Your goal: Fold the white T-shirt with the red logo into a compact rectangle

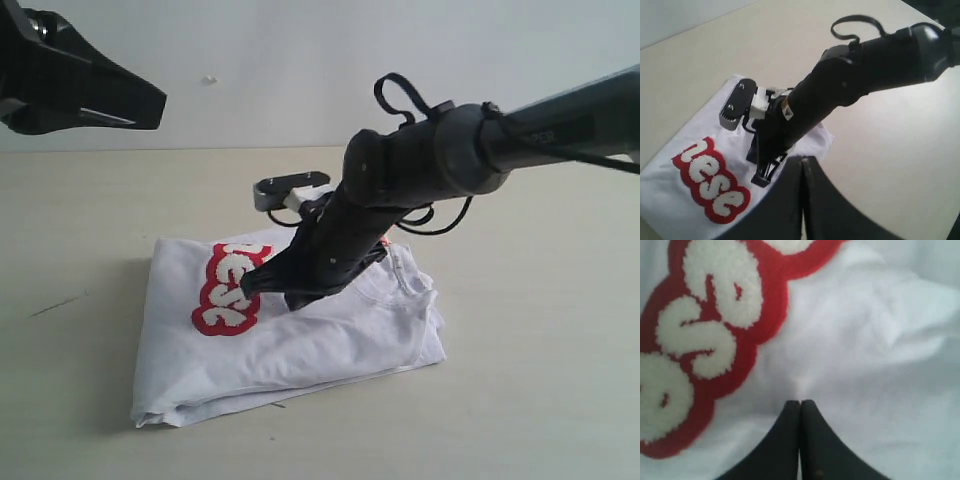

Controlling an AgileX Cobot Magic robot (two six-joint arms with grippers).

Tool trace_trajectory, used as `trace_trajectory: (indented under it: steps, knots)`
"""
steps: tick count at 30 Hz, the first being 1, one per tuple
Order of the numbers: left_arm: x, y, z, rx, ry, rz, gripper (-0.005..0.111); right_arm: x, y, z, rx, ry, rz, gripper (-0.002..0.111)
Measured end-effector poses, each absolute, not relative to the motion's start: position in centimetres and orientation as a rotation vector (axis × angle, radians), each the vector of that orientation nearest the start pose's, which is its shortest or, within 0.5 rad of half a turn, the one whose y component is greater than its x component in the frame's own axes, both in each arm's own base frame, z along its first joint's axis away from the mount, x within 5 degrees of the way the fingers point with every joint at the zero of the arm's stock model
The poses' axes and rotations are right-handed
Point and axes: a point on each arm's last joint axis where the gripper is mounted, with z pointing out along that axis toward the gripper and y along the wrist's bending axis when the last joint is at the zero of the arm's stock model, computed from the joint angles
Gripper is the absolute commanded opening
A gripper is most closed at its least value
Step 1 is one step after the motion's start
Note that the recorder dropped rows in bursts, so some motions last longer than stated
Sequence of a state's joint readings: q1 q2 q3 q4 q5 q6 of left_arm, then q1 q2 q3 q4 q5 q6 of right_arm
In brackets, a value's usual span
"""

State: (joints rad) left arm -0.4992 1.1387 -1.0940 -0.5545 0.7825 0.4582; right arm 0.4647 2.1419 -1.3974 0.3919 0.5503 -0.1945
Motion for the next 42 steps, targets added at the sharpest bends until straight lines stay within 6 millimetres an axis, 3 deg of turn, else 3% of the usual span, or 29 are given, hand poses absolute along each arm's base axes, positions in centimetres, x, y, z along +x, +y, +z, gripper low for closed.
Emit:
trace_trajectory:
  steps: [2,4,7,8,10,14,17,19,21,24,30,32,35,42]
  knots:
    - [18.7,-14.1,37.7,0.808,2.105,-0.670,0.000,38.5,19.1,14.0,-0.436,2.722,0.365,0.013]
    - [18.7,-14.0,37.8,0.808,2.101,-0.670,0.000,39.3,17.2,14.6,-0.369,2.718,0.297,0.013]
    - [18.7,-14.0,37.8,0.808,2.101,-0.670,0.000,39.8,15.5,13.2,-0.332,2.748,0.186,0.013]
    - [18.7,-14.0,37.8,0.808,2.101,-0.670,0.000,40.1,14.9,11.8,-0.321,2.768,0.109,0.013]
    - [18.7,-14.0,37.8,0.808,2.101,-0.670,0.000,40.4,14.5,10.5,-0.319,2.772,0.048,0.013]
    - [18.7,-14.0,37.8,0.808,2.101,-0.670,0.000,41.4,14.4,10.0,-0.342,2.664,0.011,0.013]
    - [18.7,-14.0,37.8,0.808,2.101,-0.670,0.000,41.5,14.5,10.3,-0.336,2.648,0.020,0.013]
    - [18.7,-14.0,37.8,0.808,2.101,-0.670,0.000,41.3,14.4,12.0,-0.322,2.646,0.033,0.013]
    - [18.7,-14.0,37.8,0.808,2.101,-0.670,0.000,40.5,14.2,14.1,-0.339,2.650,0.042,0.006]
    - [18.7,-14.0,37.8,0.808,2.101,-0.670,0.000,38.8,13.7,15.1,-0.361,2.675,0.046,0.000]
    - [18.6,-14.0,37.8,0.807,2.100,-0.670,0.000,33.3,11.7,12.9,-0.387,2.803,0.020,0.000]
    - [18.6,-14.0,37.8,0.807,2.100,-0.670,0.000,32.4,11.5,12.1,-0.390,2.818,0.021,0.000]
    - [18.6,-14.0,37.8,0.807,2.100,-0.670,0.000,31.9,11.3,11.1,-0.395,2.825,0.025,0.000]
    - [18.6,-14.0,37.8,0.807,2.100,-0.671,0.000,31.8,11.5,12.2,-0.356,2.786,0.067,0.000]
